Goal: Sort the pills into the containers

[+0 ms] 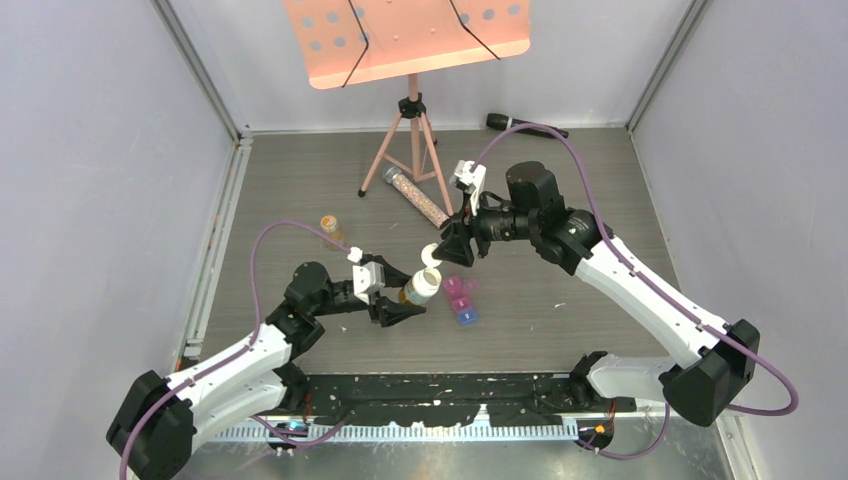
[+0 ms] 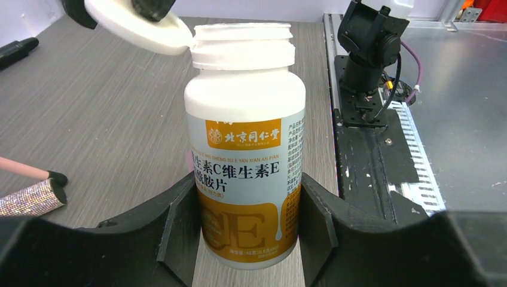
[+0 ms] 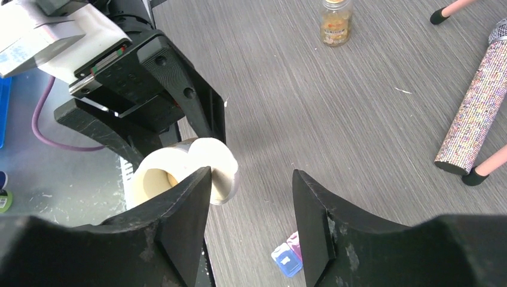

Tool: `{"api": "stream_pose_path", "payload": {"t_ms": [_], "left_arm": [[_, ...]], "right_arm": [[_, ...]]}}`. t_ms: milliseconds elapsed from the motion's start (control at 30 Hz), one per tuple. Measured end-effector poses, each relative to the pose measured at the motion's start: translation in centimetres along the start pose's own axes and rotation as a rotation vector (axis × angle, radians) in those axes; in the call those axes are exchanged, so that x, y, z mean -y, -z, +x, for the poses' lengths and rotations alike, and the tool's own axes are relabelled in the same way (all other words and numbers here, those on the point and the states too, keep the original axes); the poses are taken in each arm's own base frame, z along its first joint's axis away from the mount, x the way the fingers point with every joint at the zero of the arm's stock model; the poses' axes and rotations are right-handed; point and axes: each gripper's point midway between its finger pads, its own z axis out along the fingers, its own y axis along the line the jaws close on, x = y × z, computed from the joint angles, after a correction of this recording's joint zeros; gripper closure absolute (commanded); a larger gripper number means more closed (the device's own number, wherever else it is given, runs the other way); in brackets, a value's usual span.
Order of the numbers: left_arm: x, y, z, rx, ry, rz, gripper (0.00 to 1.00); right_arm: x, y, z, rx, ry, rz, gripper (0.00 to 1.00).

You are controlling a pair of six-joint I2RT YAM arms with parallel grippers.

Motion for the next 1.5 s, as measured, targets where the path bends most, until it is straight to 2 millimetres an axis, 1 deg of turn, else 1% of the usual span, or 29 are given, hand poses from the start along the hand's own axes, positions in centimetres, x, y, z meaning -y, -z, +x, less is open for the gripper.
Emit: {"api": "stream_pose_path", "payload": {"t_ms": [167,300,433,567,633,733,833,900,1000,1133,1200,1233,1333,1400,1500], "left_arm": [[0.0,0.0,-0.1,0.003,-0.005,0.0,1.0],[0.0,0.0,-0.2,0.006,-0.008,-0.001,1.0],[-0.3,0.0,-0.1,0.005,-0.009,-0.013,1.0],[-0.9,0.0,-0.1,0.001,-0.01,-0.049,1.0],[-1.1,0.0,0.0,-0.002,-0.007,-0.065,1.0],[-1.6,-0.1,0.8,-0.031,0.009,-0.097,1.0],[-2.1,-0.2,2.2,-0.087,0.032,-0.127,1.0],[-2.3,-0.3,3.2,-0.124,0.05,-0.146,1.0],[-2.8,-0.3,4.7,-0.185,0.071,-0.178,1.0],[-3.9,-0.4,6.4,-0.267,0.096,-0.228,1.0],[-4.3,-0.6,7.1,-0.302,0.104,-0.245,1.0],[-4.5,-0.7,7.6,-0.328,0.112,-0.256,1.0],[-4.9,-1.1,9.0,-0.393,0.13,-0.278,1.0],[-5.0,-1.3,9.9,-0.441,0.133,-0.29,1.0],[-5.1,-1.6,10.9,-0.499,0.119,-0.312,1.0]], "right_arm": [[0.5,-0.9,0.2,0.01,-0.061,0.005,0.47],[0.8,-2.0,1.4,-0.007,-0.126,-0.003,0.51],[1.1,-2.6,2.5,-0.03,-0.172,-0.008,0.52],[1.4,-2.6,2.5,-0.034,-0.196,0.014,0.47],[1.7,-2.4,2.1,-0.033,-0.206,0.042,0.45],[2.6,-1.9,0.9,-0.015,-0.223,0.105,0.41],[4.0,-0.8,-0.4,0.021,-0.242,0.207,0.39],[5.0,0.3,-0.9,0.048,-0.256,0.289,0.38],[6.1,2.3,-1.7,0.099,-0.263,0.395,0.38],[6.6,4.9,-2.2,0.161,-0.265,0.502,0.38],[6.9,5.6,-1.6,0.172,-0.275,0.542,0.38],[7.2,5.8,-1.0,0.168,-0.286,0.564,0.38],[8.2,5.7,1.6,0.13,-0.326,0.616,0.38],[9.0,5.7,3.9,0.089,-0.363,0.658,0.38],[9.9,5.9,6.4,0.044,-0.408,0.708,0.38]]}}
